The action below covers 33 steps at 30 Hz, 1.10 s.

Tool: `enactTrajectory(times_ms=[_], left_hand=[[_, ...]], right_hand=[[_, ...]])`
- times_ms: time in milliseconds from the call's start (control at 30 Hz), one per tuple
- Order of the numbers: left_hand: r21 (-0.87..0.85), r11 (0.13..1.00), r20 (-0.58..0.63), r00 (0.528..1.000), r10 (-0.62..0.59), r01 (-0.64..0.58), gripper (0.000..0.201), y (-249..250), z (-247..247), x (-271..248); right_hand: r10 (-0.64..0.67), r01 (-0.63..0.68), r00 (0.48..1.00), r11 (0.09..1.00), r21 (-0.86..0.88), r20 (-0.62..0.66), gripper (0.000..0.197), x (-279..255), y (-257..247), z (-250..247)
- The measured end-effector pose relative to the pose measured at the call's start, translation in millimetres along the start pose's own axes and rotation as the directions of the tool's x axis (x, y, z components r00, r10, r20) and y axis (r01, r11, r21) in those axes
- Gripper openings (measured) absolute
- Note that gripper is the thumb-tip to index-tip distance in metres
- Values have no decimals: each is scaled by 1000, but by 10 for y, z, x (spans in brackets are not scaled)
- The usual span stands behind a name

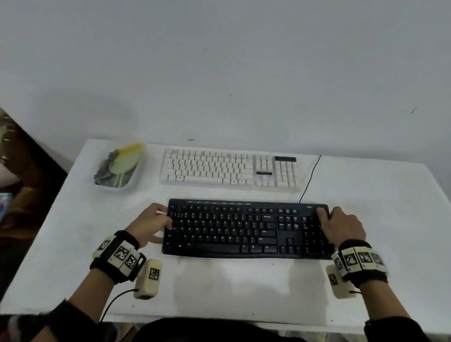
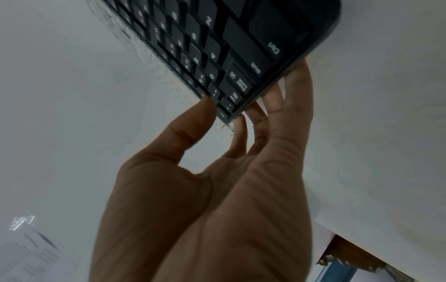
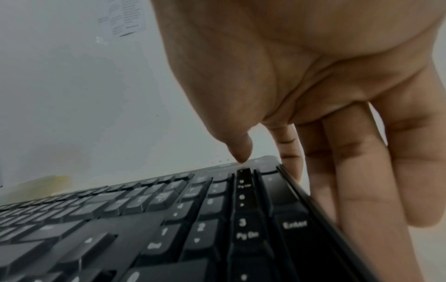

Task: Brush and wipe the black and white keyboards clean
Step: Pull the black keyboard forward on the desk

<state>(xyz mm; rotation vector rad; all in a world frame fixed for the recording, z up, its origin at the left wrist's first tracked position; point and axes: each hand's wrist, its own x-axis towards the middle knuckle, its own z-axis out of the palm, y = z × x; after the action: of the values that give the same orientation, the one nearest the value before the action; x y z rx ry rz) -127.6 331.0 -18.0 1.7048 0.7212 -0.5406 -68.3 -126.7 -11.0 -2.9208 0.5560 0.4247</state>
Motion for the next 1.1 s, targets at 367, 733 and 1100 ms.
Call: enactTrajectory(times_ms=[367, 733, 1100], left_hand=[[194, 976, -159, 979, 128, -96, 28, -124, 179, 50], [363, 886, -486, 753, 443, -287, 28, -116, -444, 184], [402, 905, -483, 808, 339, -139, 35, -138, -1089, 306]], right_hand=[[-68, 99, 984, 977, -187, 162, 71, 99, 21, -49], [-348, 347, 938, 937, -45, 3, 38, -221, -1099, -116], [-524, 538, 841, 836, -110, 135, 38, -559, -2084, 228]])
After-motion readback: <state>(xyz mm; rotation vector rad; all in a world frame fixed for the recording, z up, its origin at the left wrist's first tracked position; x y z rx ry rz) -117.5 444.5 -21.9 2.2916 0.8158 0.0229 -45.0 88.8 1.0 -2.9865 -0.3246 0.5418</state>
